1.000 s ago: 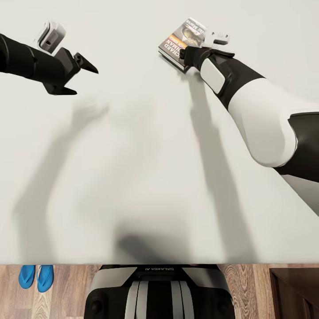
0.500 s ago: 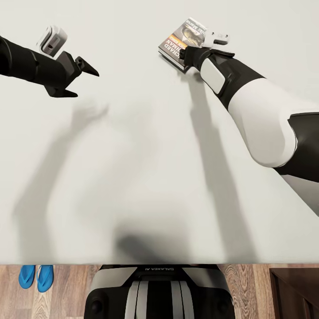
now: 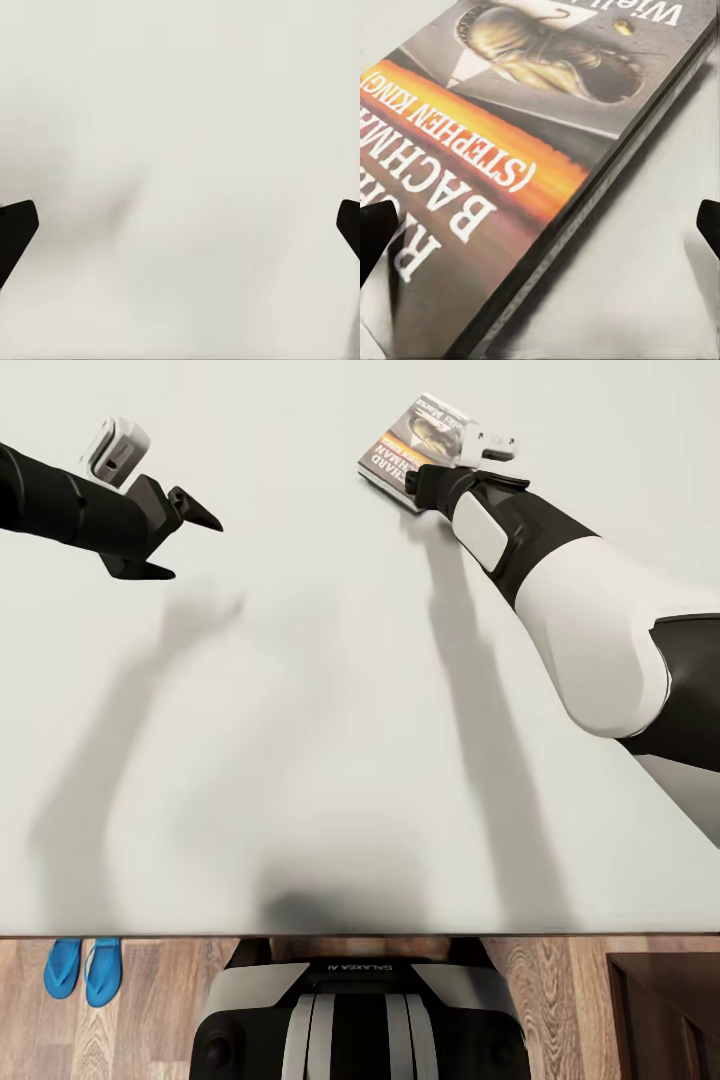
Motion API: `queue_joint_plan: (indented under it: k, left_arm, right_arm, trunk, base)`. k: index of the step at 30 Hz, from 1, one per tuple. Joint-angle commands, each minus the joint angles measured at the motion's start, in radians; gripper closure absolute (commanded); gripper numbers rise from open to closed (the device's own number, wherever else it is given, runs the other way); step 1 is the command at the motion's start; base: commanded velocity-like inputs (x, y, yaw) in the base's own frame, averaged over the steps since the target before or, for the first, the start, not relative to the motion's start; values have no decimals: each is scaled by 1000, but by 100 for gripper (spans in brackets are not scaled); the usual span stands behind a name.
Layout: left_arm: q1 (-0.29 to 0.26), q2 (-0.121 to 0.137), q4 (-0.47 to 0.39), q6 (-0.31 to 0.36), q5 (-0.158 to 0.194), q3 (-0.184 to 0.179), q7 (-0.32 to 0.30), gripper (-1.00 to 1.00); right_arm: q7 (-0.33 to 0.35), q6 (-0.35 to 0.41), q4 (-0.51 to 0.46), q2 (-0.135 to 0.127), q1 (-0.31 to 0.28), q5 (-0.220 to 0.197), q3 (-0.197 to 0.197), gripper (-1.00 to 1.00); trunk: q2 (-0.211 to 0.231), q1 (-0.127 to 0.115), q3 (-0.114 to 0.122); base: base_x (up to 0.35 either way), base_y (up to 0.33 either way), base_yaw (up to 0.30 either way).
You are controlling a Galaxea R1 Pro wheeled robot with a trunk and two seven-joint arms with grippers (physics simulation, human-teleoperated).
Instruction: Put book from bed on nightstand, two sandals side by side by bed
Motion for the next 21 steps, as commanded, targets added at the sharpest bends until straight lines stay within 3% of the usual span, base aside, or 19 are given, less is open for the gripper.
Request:
queue_joint_plan:
  k: [1,21]
  left_arm:
    - [-1,1,0,9,5,0,7,-100]
    - [-1,1,0,9,4,-1,6,-100]
  right_arm:
    - [-4,4,17,1,0,-13,4,-100]
    - [-4,4,14,1,-3,-11,5,-100]
  trunk:
    - [0,0,-1]
    - [0,0,-1]
  base:
    - [-83,0,0]
    - [-38,-12,0]
